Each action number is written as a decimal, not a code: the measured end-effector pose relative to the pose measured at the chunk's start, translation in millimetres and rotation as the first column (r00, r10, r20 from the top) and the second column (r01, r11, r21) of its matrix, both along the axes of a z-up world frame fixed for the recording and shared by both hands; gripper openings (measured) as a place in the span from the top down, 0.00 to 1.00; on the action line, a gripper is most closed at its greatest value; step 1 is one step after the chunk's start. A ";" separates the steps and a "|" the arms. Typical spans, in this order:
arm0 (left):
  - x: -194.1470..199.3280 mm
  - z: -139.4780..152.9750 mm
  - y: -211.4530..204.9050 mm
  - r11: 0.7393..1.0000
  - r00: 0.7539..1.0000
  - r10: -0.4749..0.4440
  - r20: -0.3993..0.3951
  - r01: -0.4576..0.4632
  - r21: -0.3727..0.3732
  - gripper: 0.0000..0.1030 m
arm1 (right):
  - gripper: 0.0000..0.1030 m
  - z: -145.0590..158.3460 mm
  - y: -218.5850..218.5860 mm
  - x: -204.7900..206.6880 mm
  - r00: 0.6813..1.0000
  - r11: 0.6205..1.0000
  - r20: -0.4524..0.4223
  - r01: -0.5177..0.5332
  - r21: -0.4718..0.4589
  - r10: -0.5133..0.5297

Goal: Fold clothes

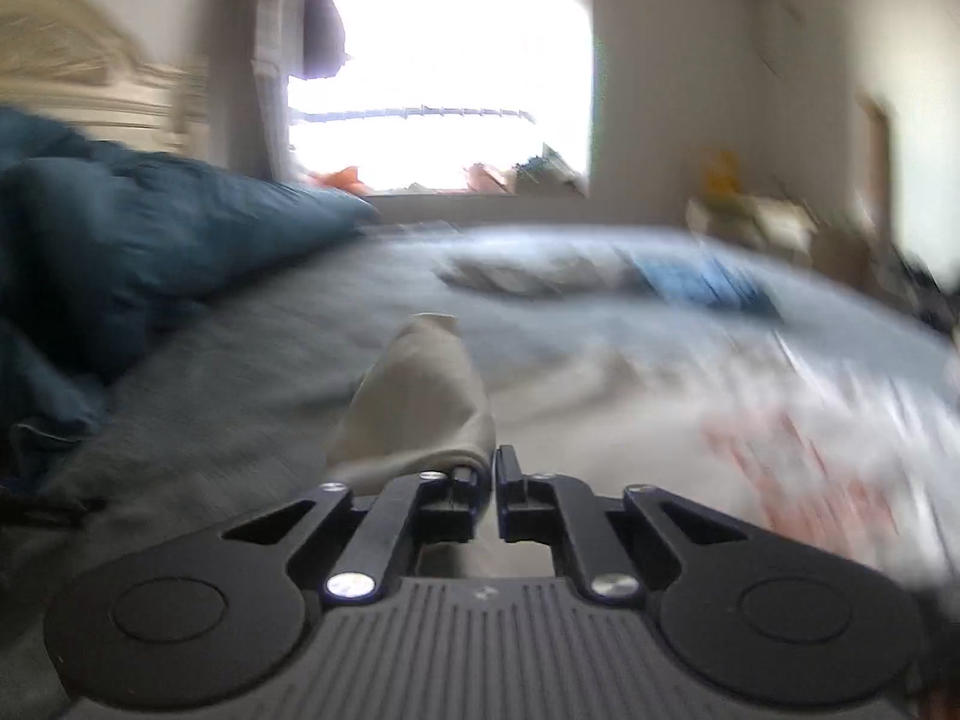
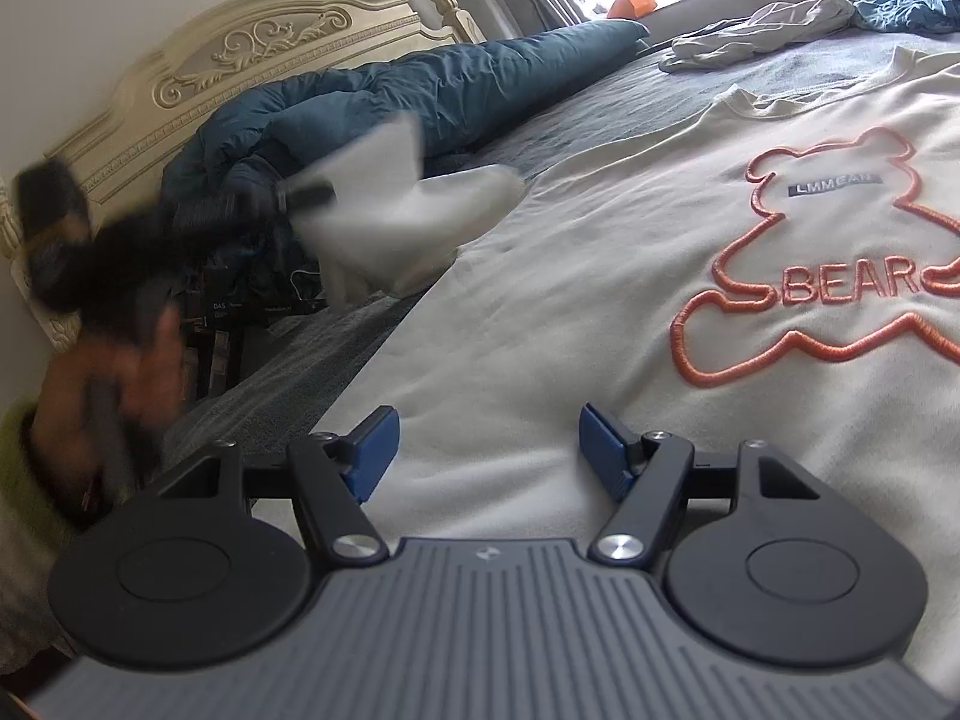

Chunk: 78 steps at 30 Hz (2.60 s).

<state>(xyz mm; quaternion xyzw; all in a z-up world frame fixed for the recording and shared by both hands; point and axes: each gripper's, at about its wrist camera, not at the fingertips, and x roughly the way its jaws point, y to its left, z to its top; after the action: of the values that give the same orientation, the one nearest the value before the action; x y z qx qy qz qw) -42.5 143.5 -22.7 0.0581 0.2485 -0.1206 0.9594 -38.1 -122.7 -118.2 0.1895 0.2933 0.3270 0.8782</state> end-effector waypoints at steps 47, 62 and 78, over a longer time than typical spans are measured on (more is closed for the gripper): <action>52.3 -63.7 114.8 0.736 0.928 0.261 -0.266 -0.370 -0.567 0.81 | 0.89 56.6 162.6 167.9 0.948 0.875 -0.105 -0.317 -0.365 0.300; -41.6 8.2 -1.4 0.891 0.985 -0.154 -0.074 0.107 -0.441 0.77 | 0.91 103.9 28.4 9.3 0.962 0.937 0.178 -0.141 -0.320 0.205; -38.3 -41.2 -0.5 0.785 0.929 -0.124 -0.347 -0.122 -0.607 0.43 | 0.66 61.1 -65.5 -2.6 0.985 0.998 -0.158 -0.064 0.003 0.064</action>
<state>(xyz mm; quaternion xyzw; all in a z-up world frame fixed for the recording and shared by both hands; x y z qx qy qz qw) -80.8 143.0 -63.9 -0.2832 0.3707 -0.2046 0.8605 -40.7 -188.1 -57.1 0.2045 0.3682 0.3385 0.8415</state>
